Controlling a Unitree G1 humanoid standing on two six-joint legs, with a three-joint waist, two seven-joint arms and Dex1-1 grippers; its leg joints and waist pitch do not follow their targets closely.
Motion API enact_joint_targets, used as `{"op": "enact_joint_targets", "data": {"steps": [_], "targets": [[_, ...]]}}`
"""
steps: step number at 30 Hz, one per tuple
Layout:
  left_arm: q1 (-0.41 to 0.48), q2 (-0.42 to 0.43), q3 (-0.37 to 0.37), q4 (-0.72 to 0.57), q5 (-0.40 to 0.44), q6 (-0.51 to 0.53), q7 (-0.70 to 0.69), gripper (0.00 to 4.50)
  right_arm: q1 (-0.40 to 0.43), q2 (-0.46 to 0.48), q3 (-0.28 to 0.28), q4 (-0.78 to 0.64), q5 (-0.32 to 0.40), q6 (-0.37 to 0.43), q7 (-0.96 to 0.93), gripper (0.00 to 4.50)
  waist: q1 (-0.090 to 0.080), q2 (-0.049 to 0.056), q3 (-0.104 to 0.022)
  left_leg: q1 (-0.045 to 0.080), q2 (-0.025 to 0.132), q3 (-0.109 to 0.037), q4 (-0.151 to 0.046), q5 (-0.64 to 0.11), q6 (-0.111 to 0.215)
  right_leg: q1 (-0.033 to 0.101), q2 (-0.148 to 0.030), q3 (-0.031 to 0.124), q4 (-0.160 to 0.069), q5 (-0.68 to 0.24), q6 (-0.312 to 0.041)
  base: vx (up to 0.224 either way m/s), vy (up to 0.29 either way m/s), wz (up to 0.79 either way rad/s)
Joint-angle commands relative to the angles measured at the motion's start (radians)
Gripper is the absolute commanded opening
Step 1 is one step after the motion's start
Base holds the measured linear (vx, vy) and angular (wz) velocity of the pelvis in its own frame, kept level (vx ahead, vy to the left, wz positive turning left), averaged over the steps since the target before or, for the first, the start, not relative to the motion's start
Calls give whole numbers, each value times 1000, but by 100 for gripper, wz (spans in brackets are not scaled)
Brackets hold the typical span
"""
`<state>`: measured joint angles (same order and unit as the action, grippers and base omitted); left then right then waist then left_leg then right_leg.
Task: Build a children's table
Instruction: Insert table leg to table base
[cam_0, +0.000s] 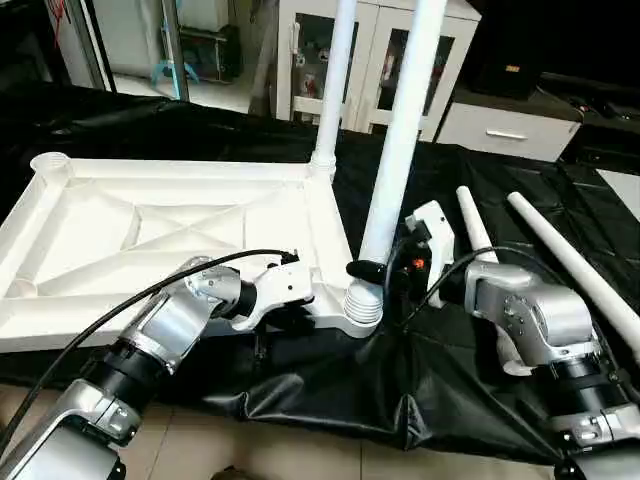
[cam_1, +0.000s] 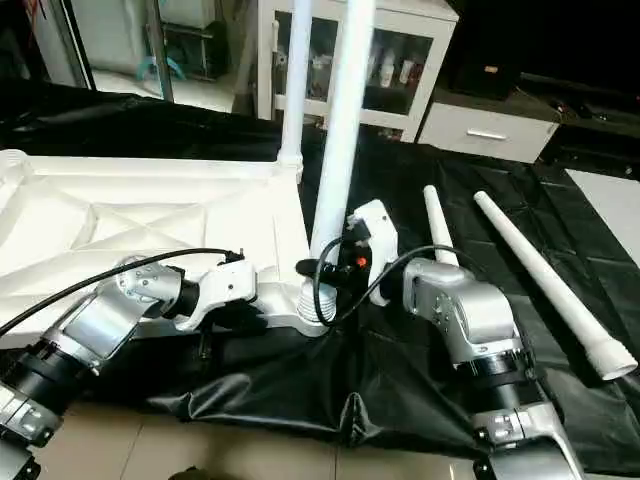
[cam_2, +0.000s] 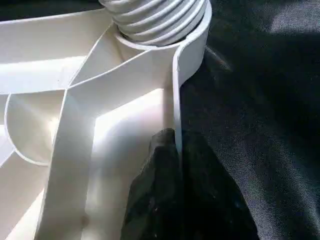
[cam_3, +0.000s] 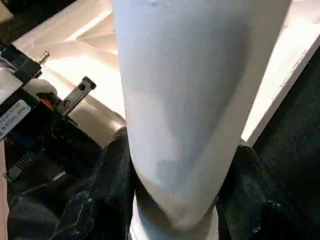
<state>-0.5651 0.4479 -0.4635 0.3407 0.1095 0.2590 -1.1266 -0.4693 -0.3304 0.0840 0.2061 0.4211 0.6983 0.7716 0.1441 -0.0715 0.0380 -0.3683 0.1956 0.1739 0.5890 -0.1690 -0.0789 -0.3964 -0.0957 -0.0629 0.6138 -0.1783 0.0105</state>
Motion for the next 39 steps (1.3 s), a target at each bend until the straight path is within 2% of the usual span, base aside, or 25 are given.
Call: {"op": "enact_joint_targets", "data": {"steps": [1, 2, 4, 7, 11, 12, 14, 15, 16, 17, 20, 22, 24, 26, 29, 32, 34, 35, 36, 39], "targets": [[0, -15, -14, 21, 0, -12, 3, 0, 42, -13, -17, 18, -20, -8, -26, 187, -7, 6, -47, 23, 36, -15, -90, -394, -67, 15, -61, 37, -92, -424, -103, 0, 0, 0], [-1, -15, -12, 22, 0, -13, 3, 0, 52, -12, -18, 14, -19, -13, -26, 187, -6, 5, -47, 20, 35, -15, -91, -386, -66, 18, -60, 37, -90, -414, -104, 0, 0, 0], [-4, -16, -8, 27, 1, -16, 6, 0, 81, -11, -19, 3, -20, -27, -28, 186, -4, 12, -46, 25, 35, -15, -91, -401, -67, 14, -60, 38, -93, -420, -105, 0, 0, 0], [-11, -19, -2, 42, 3, -27, 12, 0, 138, -13, -14, -28, -28, -56, -20, 186, -1, 8, -45, 25, 36, -15, -93, -415, -64, 14, -62, 38, -98, -439, -96, 0, 0, 0], [-17, -22, 4, 55, 6, -35, 20, 0, 194, -2, -17, -59, -28, -104, -22, 186, -3, 9, -43, 25, 36, -18, -95, -441, -61, 13, -63, 37, -104, -489, -84, 0, 0, 0], [-19, -23, 6, 58, 7, -36, 22, 0, 205, 5, -23, -62, -24, -114, -25, 186, -1, 11, -42, 29, 35, -19, -94, -455, -60, 9, -65, 37, -108, -512, -79, 0, 0, 0], [-21, -25, 8, 62, 7, -39, 24, 0, 233, 25, -36, -63, -22, -145, -41, 186, -4, 10, -42, 25, 35, -22, -96, -464, -59, 12, -66, 36, -111, -541, -70, 0, 0, 0], [-23, -26, 9, 64, 7, -40, 24, 0, 249, 35, -39, -64, -22, -161, -48, 186, -4, 11, -40, 29, 35, -22, -96, -477, -59, 6, -66, 35, -115, -560, -65, 0, 0, 0], [-23, -26, 9, 65, 7, -40, 24, 0, 253, 38, -40, -65, -21, -163, -48, 186, -6, 14, -39, 28, 35, -26, -97, -493, -61, 8, -68, 33, -117, -585, -59, 0, 0, 0], [-26, -27, 11, 69, 7, -42, 24, 0, 273, 47, -39, -72, -18, -170, -50, 186, -8, 11, -39, 27, 35, -27, -98, -500, -60, 7, -68, 33, -121, -601, -53, 0, 0, 0], [-29, -27, 12, 74, 8, -45, 23, 0, 288, 50, -31, -78, -23, -176, -52, 186, -9, 14, -39, 29, 35, -29, -100, -511, -60, 7, -68, 32, -124, -613, -51, 0, 0, 0], [-32, -25, 13, 77, 8, -46, 19, 0, 295, 34, -8, -82, -42, -168, -48, 186, -8, 15, -41, 31, 37, -28, -104, -499, -58, 9, -67, 33, -123, -569, -61, 0, 0, 0], [-33, -22, 13, 79, 8, -47, 15, 0, 294, 16, 12, -83, -59, -154, -44, 186, -8, 16, -42, 27, 38, -27, -108, -473, -57, 16, -65, 33, -119, -523, -71, 0, 0, 0], [-35, -20, 13, 83, 9, -49, 13, 0, 290, -12, 46, -85, -89, -142, -32, 186, -8, 16, -40, 28, 37, -24, -108, -469, -56, 13, -64, 35, -118, -509, -77, 0, 0, 0], [-37, -17, 13, 87, 10, -51, 12, 0, 281, -55, 100, -88, -131, -135, -6, 186, -7, 11, -38, 32, 36, -24, -107, -482, -53, 13, -68, 36, -125, -564, -64, 0, 0, 0], [-39, -17, 14, 89, 11, -52, 12, 0, 263, -80, 133, -89, -152, -118, 10, 186, -8, 12, -33, 39, 34, -27, -106, -510, -52, 10, -70, 34, -136, -644, -42, 0, 0, 0], [-39, -18, 15, 90, 11, -50, 11, 0, 241, -86, 148, -85, -157, -106, 8, 186, -7, 12, -35, 40, 35, -29, -107, -507, -53, 11, -71, 33, -135, -642, -41, 0, 0, 0], [-37, -18, 16, 88, 10, -49, 11, 0, 232, -88, 153, -84, -156, -99, 7, 186, -11, 1, -34, 36, 35, -28, -109, -504, -51, 12, -69, 32, -134, -637, -41, 0, 0, 0], [-36, -19, 16, 86, 10, -48, 11, 0, 219, -88, 157, -82, -156, -94, 3, 186, -8, 8, -34, 37, 36, -29, -110, -504, -53, 12, -70, 33, -133, -638, -42, 0, 0, 0], [-35, -20, 17, 85, 9, -48, 11, 0, 207, -81, 153, -76, -154, -88, -6, 186, -13, 8, -33, 37, 35, -33, -111, -530, -59, 11, -70, 30, -135, -655, -38, 0, 0, 0]]}}
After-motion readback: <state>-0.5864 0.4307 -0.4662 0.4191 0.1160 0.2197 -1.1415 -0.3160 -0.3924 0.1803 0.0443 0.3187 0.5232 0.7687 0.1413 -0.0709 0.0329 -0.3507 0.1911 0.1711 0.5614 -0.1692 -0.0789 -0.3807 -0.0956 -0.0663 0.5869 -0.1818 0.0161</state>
